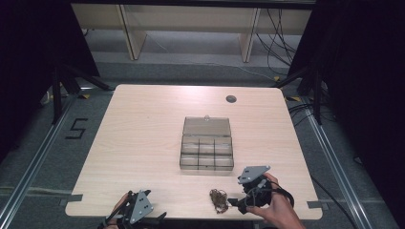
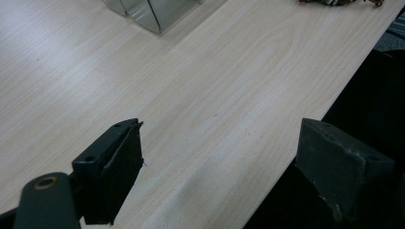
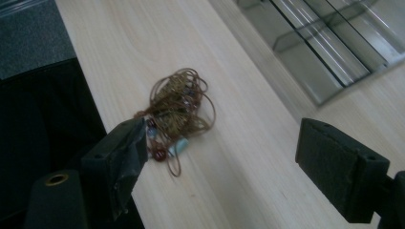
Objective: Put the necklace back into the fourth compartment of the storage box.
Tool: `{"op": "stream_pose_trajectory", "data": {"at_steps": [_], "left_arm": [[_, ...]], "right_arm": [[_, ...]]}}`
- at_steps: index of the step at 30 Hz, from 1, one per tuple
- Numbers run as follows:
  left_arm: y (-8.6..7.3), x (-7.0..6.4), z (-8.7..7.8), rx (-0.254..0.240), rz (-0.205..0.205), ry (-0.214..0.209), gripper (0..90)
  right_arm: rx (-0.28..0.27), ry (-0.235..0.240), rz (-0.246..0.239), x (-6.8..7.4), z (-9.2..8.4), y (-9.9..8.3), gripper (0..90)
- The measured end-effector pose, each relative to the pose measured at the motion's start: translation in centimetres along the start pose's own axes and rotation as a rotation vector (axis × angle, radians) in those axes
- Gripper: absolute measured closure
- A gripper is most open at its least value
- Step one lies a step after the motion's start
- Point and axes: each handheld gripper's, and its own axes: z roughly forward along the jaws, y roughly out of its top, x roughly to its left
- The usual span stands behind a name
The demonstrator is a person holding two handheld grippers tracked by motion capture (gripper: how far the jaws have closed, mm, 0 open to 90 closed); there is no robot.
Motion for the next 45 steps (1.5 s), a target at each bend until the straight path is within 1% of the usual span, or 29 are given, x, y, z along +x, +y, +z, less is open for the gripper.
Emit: {"op": "stream_pose_trajectory", "data": {"at_steps": [2, 3, 4, 5, 7, 8, 9, 11, 14, 15, 17, 18, 19, 21, 24, 27, 28, 29, 30, 31, 33, 34, 35, 36, 37, 38, 39, 41, 45], "left_arm": [[0.0, 0.0, 0.0, -0.002, 0.000, 0.003, 15.5], [0.0, 0.0, 0.0, -0.003, 0.000, 0.006, 15.5], [0.0, 0.0, 0.0, -0.003, -0.001, 0.007, 15.5], [0.0, 0.0, 0.0, -0.003, -0.001, 0.007, 15.5], [0.0, 0.1, 0.0, 0.002, 0.006, 0.003, 15.6], [0.0, 0.1, -0.1, 0.004, 0.008, 0.005, 15.5], [0.0, 0.1, -0.1, 0.004, 0.008, 0.005, 15.5], [0.0, 0.0, 0.0, -0.010, -0.013, 0.006, 15.5], [0.0, 0.0, 0.0, -0.009, -0.003, 0.009, 15.5], [0.0, 0.0, 0.0, -0.009, -0.003, 0.009, 15.5], [0.0, -0.1, 0.0, -0.001, -0.004, -0.005, 15.5], [0.0, -0.1, 0.0, -0.001, -0.004, -0.005, 15.5], [0.0, 0.0, -0.1, -0.003, 0.004, 0.006, 15.6], [0.0, 0.0, -0.1, -0.003, 0.004, 0.006, 15.6], [0.0, 0.0, -0.1, -0.002, 0.006, 0.007, 15.6], [0.0, 0.1, -0.1, -0.004, 0.006, 0.006, 15.5], [0.0, 0.0, -0.1, -0.004, 0.005, 0.006, 15.6], [0.0, 0.0, -0.1, -0.009, -0.004, 0.011, 15.5], [0.0, 0.0, -0.1, -0.005, 0.004, 0.003, 15.6], [0.0, 0.0, -0.1, -0.005, 0.004, 0.003, 15.5], [0.0, 0.1, -0.1, -0.003, 0.005, 0.014, 15.6], [0.0, 0.0, -0.1, -0.015, -0.009, 0.021, 15.5], [0.0, 0.0, -0.1, -0.015, -0.009, 0.021, 15.5], [0.0, -0.1, 0.0, -0.015, -0.014, 0.015, 15.6], [0.0, -0.1, 0.0, -0.015, -0.020, 0.010, 15.6], [0.0, -0.1, 0.0, -0.017, -0.018, 0.018, 15.6], [0.0, 0.0, -0.1, -0.017, -0.008, 0.022, 15.5], [0.0, -0.1, -0.1, -0.023, -0.020, 0.014, 15.5], [0.0, -0.1, -0.1, -0.025, -0.021, 0.018, 15.6]], "right_arm": [[0.002, 0.006, -0.014, 0.2, 0.2, 0.3, 18.8], [0.019, 0.017, -0.025, 0.6, 0.4, 0.7, 18.8], [0.025, 0.022, -0.064, 0.8, 1.0, 1.2, 18.9], [0.025, 0.022, -0.064, 0.8, 1.0, 1.2, 18.9], [0.038, 0.051, -0.101, 1.2, 1.8, 1.7, 21.6], [0.047, 0.059, -0.090, 1.4, 2.0, 1.8, 22.6], [0.050, 0.064, -0.098, 1.5, 2.2, 1.9, 22.6], [0.064, 0.067, -0.116, 1.6, 2.8, 2.2, 22.8], [0.094, 0.059, -0.134, 1.7, 3.4, 2.4, 24.0], [0.099, 0.068, -0.147, 1.7, 3.6, 2.5, 24.2], [0.121, 0.069, -0.141, 1.8, 3.9, 2.6, 24.2], [0.121, 0.069, -0.141, 1.8, 3.9, 2.6, 24.2], [0.141, 0.072, -0.150, 1.9, 4.2, 2.6, 25.1], [0.155, 0.081, -0.153, 2.0, 4.5, 2.6, 25.6], [0.167, 0.069, -0.163, 2.0, 5.0, 2.7, 26.2], [0.182, 0.079, -0.167, 2.1, 5.4, 2.8, 27.1], [0.194, 0.073, -0.151, 2.3, 5.5, 2.9, 27.7], [0.190, 0.075, -0.179, 2.2, 5.6, 3.0, 28.3], [0.204, 0.064, -0.160, 2.4, 5.6, 3.0, 28.9], [0.204, 0.077, -0.185, 2.3, 5.8, 3.0, 29.3], [0.212, 0.079, -0.189, 2.3, 6.0, 3.0, 29.6], [0.224, 0.079, -0.191, 2.3, 6.2, 3.0, 33.0], [0.224, 0.079, -0.191, 2.3, 6.2, 3.0, 33.0], [0.226, 0.082, -0.202, 2.4, 6.3, 3.0, 39.4], [0.228, 0.082, -0.206, 2.4, 6.4, 3.0, 42.1], [0.235, 0.088, -0.214, 2.4, 6.5, 3.0, 44.0], [0.236, 0.091, -0.210, 2.4, 6.5, 3.0, 46.8], [0.232, 0.098, -0.199, 2.4, 6.4, 2.9, 55.4], [0.242, 0.092, -0.190, 2.5, 6.3, 3.0, 57.8]]}}
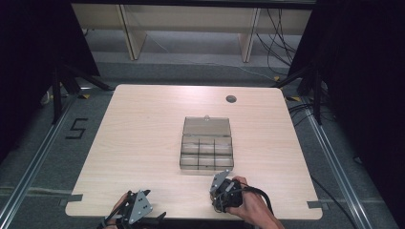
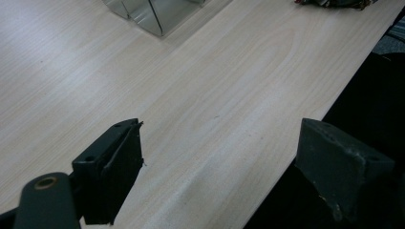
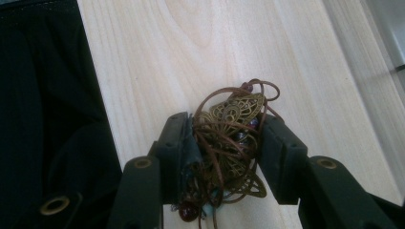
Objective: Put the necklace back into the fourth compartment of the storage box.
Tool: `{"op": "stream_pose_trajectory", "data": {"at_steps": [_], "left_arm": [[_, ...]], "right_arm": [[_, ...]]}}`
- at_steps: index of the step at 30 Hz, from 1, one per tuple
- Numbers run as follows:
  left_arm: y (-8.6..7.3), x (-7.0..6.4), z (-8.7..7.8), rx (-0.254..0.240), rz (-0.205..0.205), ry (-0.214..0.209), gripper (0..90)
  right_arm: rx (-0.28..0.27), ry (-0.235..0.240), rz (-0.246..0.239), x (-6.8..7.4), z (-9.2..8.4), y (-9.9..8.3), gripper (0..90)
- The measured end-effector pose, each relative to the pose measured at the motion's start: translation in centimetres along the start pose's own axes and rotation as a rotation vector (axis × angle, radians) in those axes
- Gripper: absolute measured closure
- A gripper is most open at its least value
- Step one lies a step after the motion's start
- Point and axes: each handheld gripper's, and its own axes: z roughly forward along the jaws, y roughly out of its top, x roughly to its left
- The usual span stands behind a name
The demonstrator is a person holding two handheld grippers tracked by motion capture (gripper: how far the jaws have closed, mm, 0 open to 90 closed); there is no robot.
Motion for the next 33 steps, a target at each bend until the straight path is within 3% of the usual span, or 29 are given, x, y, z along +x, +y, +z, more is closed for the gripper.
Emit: {"op": "stream_pose_trajectory", "data": {"at_steps": [6, 7, 8, 9, 11, 12, 15, 16, 17, 18, 21, 24, 28, 30, 32, 33], "left_arm": [[0.0, 0.0, 0.0, 0.005, 0.004, -0.004, 15.5], [0.0, 0.2, -0.1, 0.025, 0.031, -0.005, 15.6], [-0.1, 0.0, 0.1, 0.008, 0.002, 0.002, 15.6], [0.0, 0.0, 0.0, 0.009, 0.008, 0.003, 15.5], [0.0, 0.2, -0.1, 0.022, 0.027, -0.010, 15.6], [0.0, 0.2, -0.1, 0.021, 0.026, -0.009, 15.5], [0.0, 0.2, -0.1, 0.019, 0.025, -0.012, 15.5], [0.0, 0.2, -0.1, 0.017, 0.036, -0.011, 15.6], [0.0, 0.2, -0.1, 0.017, 0.028, -0.011, 15.6], [0.0, 0.2, -0.1, 0.019, 0.024, -0.010, 15.5], [0.0, 0.3, -0.2, 0.025, 0.040, -0.015, 15.6], [0.0, 0.2, -0.1, 0.019, 0.016, -0.012, 15.6], [0.0, 0.2, -0.1, 0.022, 0.021, -0.018, 15.6], [0.0, 0.2, -0.1, 0.013, 0.009, -0.009, 15.5], [0.0, 0.3, -0.2, 0.026, 0.029, -0.012, 15.5], [0.0, 0.3, -0.2, 0.019, 0.020, -0.015, 15.6]], "right_arm": [[0.002, -0.007, 0.002, -0.2, -0.5, 0.3, 60.8], [0.002, -0.008, 0.009, -0.3, -0.7, 0.4, 61.2], [-0.002, -0.018, 0.019, -0.2, -0.8, 0.4, 62.4], [-0.004, -0.010, 0.001, -0.4, -1.1, 0.5, 68.5], [-0.027, -0.008, -0.007, -0.5, -1.6, 0.7, 72.3], [-0.026, -0.016, 0.017, -0.5, -1.8, 0.8, 72.7], [-0.030, -0.014, -0.004, -0.6, -2.3, 1.0, 75.2], [-0.037, -0.017, -0.031, -0.7, -2.4, 1.2, 75.8], [-0.029, -0.006, -0.013, -0.8, -2.7, 1.3, 76.1], [-0.033, -0.011, -0.027, -0.9, -2.9, 1.5, 76.1], [-0.029, 0.002, -0.014, -0.7, -3.4, 2.1, 76.3], [-0.025, -0.002, 0.007, -0.6, -3.8, 2.6, 76.3], [-0.036, 0.014, -0.062, -1.2, -4.0, 3.8, 76.3], [-0.031, 0.026, -0.062, -1.4, -4.3, 4.4, 76.3], [-0.029, 0.030, -0.039, -1.7, -4.6, 5.1, 76.3], [-0.042, 0.038, -0.067, -2.1, -4.8, 5.7, 76.3]]}}
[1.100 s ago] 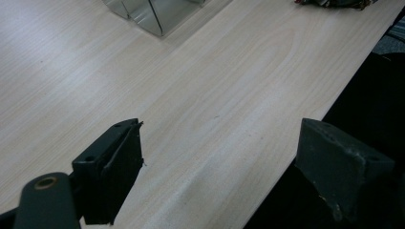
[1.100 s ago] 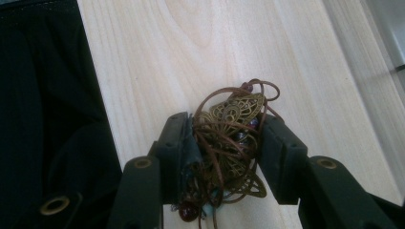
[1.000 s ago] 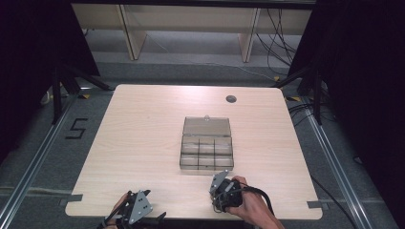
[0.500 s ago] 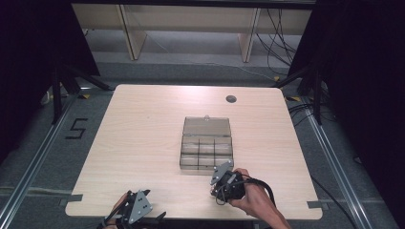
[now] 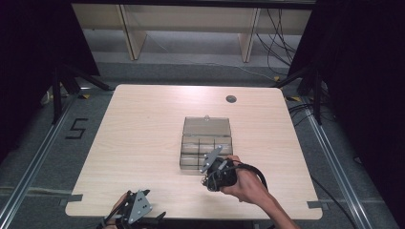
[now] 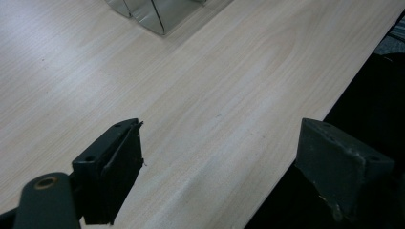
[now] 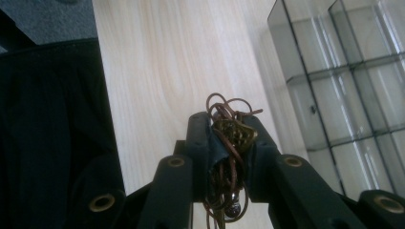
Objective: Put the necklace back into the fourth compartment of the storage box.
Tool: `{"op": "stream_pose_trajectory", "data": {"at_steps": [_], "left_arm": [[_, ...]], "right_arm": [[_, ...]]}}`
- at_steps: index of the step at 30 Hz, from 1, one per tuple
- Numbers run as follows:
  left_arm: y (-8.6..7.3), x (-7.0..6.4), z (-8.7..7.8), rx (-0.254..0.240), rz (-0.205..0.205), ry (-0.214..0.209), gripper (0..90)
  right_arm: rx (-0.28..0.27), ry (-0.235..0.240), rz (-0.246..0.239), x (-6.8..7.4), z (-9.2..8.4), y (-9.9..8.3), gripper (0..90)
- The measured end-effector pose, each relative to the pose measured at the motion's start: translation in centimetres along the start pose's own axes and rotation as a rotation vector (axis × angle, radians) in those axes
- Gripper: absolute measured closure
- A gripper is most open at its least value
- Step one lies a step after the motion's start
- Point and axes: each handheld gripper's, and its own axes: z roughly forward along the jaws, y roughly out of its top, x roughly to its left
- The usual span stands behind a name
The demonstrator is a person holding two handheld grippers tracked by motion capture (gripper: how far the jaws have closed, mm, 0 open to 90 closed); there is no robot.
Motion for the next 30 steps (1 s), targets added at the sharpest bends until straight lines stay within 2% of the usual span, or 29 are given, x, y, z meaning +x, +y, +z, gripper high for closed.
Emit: {"op": "stream_pose_trajectory", "data": {"at_steps": [1, 3, 4, 6, 10, 14, 15, 18, 19, 20, 22, 25, 26, 30], "left_arm": [[0.0, -0.1, 0.2, -0.018, -0.021, 0.013, 15.5], [0.0, 0.0, 0.0, -0.004, 0.000, 0.002, 15.5], [0.0, -0.1, 0.1, -0.009, -0.008, 0.005, 15.6], [0.0, -0.2, 0.1, -0.017, -0.019, 0.013, 15.5], [0.0, -0.1, 0.0, -0.014, -0.018, 0.006, 15.6], [0.0, 0.1, 0.0, 0.008, 0.011, 0.003, 15.5], [0.0, -0.1, 0.1, -0.011, -0.019, 0.005, 15.5], [0.0, -0.2, 0.1, -0.016, -0.023, 0.002, 15.5], [0.0, -0.1, 0.0, -0.013, -0.019, 0.007, 15.6], [0.0, 0.0, -0.1, -0.002, 0.001, -0.002, 15.5], [-0.1, 0.0, 0.0, -0.008, -0.017, 0.008, 15.6], [0.0, 0.0, 0.0, -0.016, -0.021, 0.005, 15.6], [0.0, 0.1, -0.1, -0.004, -0.003, 0.000, 15.6], [0.0, 0.1, -0.1, -0.006, -0.005, 0.002, 15.6]], "right_arm": [[0.001, 0.000, 0.020, 0.0, -0.1, 0.2, 76.3], [0.002, -0.001, 0.017, -0.4, -0.3, 0.8, 76.2], [-0.001, -0.002, 0.005, -0.6, -0.3, 1.1, 76.2], [0.010, 0.010, 0.032, -0.8, -0.5, 1.7, 76.2], [0.008, 0.012, 0.031, -1.5, -1.0, 2.9, 76.2], [0.017, 0.006, 0.033, -2.3, -1.4, 4.3, 76.2], [0.014, -0.001, 0.028, -2.6, -1.4, 4.6, 76.2], [0.021, -0.004, 0.032, -2.9, -1.4, 5.1, 76.2], [0.023, 0.002, 0.042, -3.5, -1.4, 5.7, 76.2], [0.026, -0.006, 0.046, -3.7, -1.5, 5.8, 76.2], [0.024, -0.005, 0.051, -4.1, -1.5, 6.2, 76.2], [0.030, -0.011, 0.059, -4.5, -1.5, 6.6, 76.2], [0.037, -0.014, 0.068, -5.0, -1.5, 6.9, 76.2], [0.050, -0.025, 0.082, -5.5, -1.2, 7.4, 76.2]]}}
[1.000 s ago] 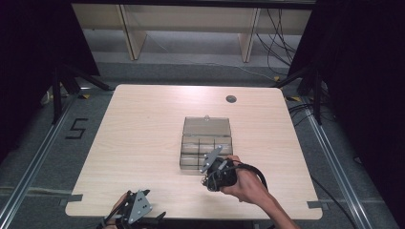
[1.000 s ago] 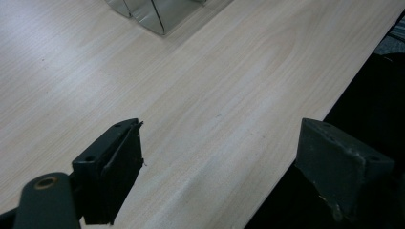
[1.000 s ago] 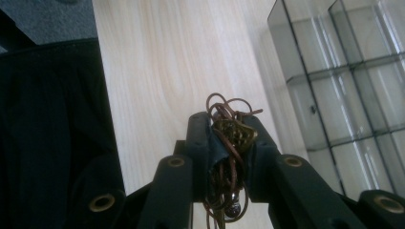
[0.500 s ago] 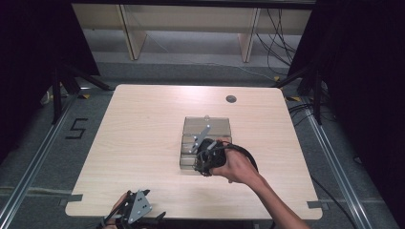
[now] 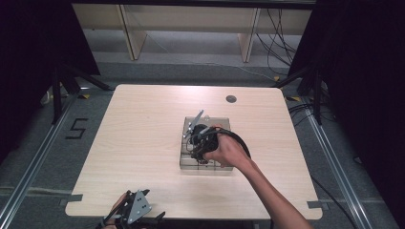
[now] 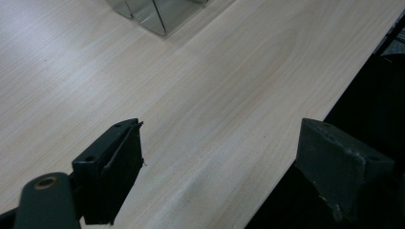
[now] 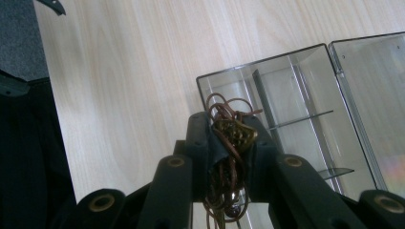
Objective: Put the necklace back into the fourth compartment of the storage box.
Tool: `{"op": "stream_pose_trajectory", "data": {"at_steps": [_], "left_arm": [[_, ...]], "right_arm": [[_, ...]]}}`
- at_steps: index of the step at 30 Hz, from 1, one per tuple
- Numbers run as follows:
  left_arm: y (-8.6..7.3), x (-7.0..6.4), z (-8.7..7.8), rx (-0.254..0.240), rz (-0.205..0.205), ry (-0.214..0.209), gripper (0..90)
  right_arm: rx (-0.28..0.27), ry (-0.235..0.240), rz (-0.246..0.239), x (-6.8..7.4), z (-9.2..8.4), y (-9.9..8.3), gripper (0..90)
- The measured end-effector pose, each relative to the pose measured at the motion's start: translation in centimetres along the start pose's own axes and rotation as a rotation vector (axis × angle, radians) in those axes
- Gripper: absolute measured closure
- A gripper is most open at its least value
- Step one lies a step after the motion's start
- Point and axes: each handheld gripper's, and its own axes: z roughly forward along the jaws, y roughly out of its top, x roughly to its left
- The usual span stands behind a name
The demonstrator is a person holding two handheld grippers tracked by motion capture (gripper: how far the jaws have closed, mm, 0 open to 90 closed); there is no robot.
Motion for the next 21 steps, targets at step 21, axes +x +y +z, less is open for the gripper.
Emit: {"op": "stream_pose_trajectory", "data": {"at_steps": [21], "left_arm": [[0.0, 0.1, 0.0, 0.001, 0.000, 0.005, 15.6]], "right_arm": [[0.064, 0.020, 0.017, -1.5, 1.9, 2.1, 76.1]]}}
